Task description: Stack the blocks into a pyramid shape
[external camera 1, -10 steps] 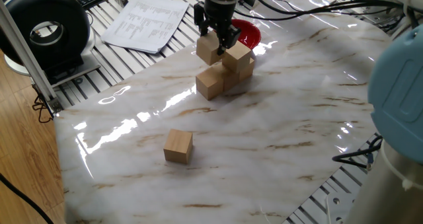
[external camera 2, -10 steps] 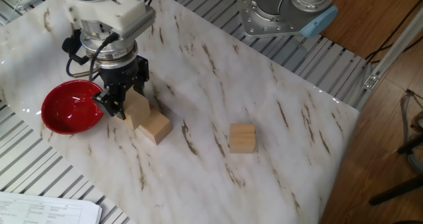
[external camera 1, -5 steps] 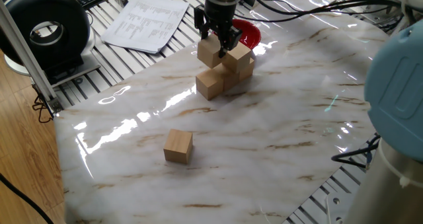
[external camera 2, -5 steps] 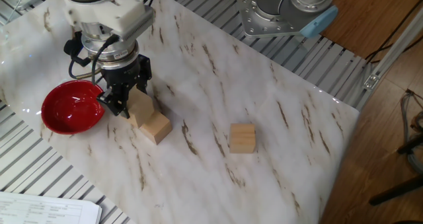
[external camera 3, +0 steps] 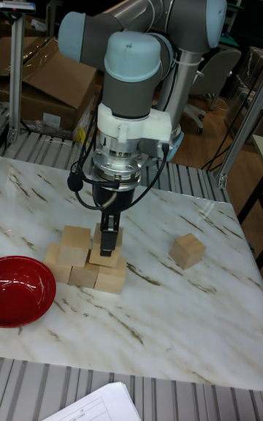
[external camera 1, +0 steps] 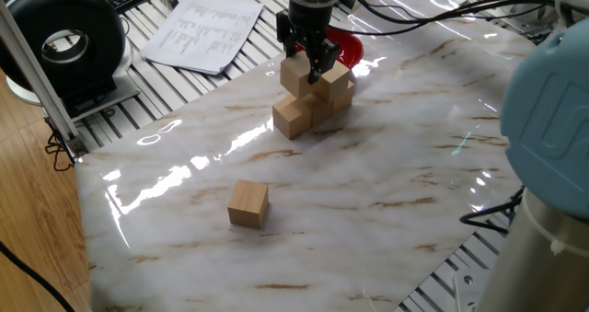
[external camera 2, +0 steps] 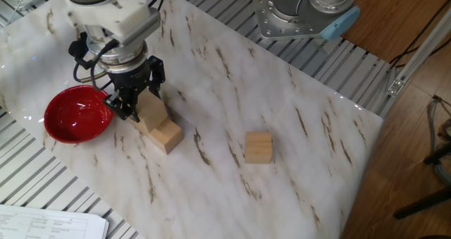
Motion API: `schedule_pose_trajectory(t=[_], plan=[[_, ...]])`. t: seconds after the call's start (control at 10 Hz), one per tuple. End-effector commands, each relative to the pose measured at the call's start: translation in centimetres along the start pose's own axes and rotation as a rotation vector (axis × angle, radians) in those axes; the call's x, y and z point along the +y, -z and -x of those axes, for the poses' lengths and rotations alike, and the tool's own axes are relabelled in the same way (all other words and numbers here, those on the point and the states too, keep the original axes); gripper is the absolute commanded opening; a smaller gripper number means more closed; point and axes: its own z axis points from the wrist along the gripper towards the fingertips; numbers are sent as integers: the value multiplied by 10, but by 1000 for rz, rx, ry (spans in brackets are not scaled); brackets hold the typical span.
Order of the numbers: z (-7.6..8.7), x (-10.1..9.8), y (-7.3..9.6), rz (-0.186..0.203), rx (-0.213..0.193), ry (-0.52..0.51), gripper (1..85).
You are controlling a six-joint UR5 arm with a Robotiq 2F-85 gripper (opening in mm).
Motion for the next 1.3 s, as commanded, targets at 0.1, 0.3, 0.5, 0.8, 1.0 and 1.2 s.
schedule_pose_trajectory(t=[0.1,0.3,0.5,0.8,1.0,1.2], plan=[[1,2,-3,19,-12,-40,10],[0,3,-4,23,-12,-51,10],[-2,3,-5,29,-6,-62,10],[-2,1,-8,31,-6,-63,10],[-3,1,-10,34,-6,-62,10],[-4,0,-13,36,-4,-63,10]])
